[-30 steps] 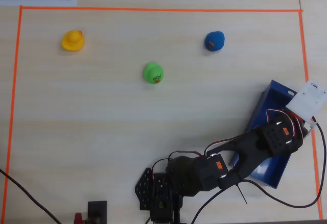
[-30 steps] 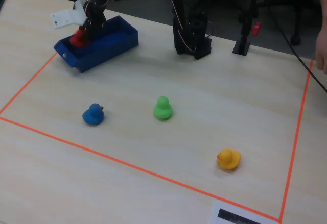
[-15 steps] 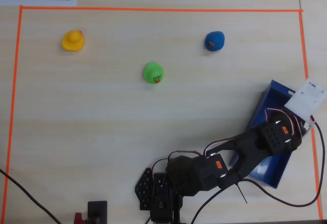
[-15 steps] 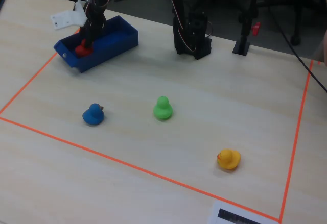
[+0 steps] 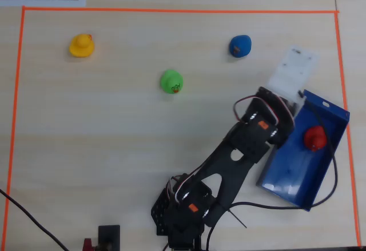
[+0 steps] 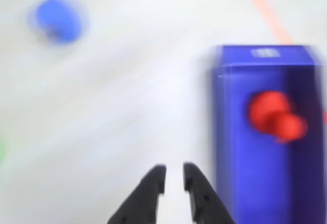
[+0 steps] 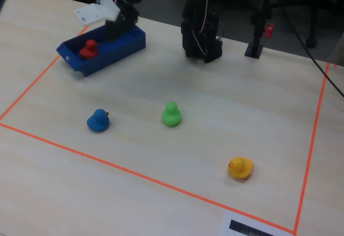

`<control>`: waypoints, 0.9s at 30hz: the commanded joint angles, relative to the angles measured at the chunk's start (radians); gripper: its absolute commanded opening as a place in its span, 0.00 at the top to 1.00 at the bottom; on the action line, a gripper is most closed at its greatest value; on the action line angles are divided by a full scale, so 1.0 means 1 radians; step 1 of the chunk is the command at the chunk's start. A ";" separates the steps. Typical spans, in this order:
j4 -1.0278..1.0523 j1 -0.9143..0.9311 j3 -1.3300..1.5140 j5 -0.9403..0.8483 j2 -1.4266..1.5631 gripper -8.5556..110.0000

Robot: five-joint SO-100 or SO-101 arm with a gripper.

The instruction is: Grasp red duck and put it into box.

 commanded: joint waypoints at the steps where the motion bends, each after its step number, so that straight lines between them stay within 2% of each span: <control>1: 0.084 -0.241 0.247 0.005 0.328 0.93; 8: 0.192 -0.531 0.804 -0.003 0.864 0.93; 14: 0.298 -0.644 1.091 -0.005 1.220 0.93; 27: 0.192 -0.692 1.292 0.037 1.235 0.93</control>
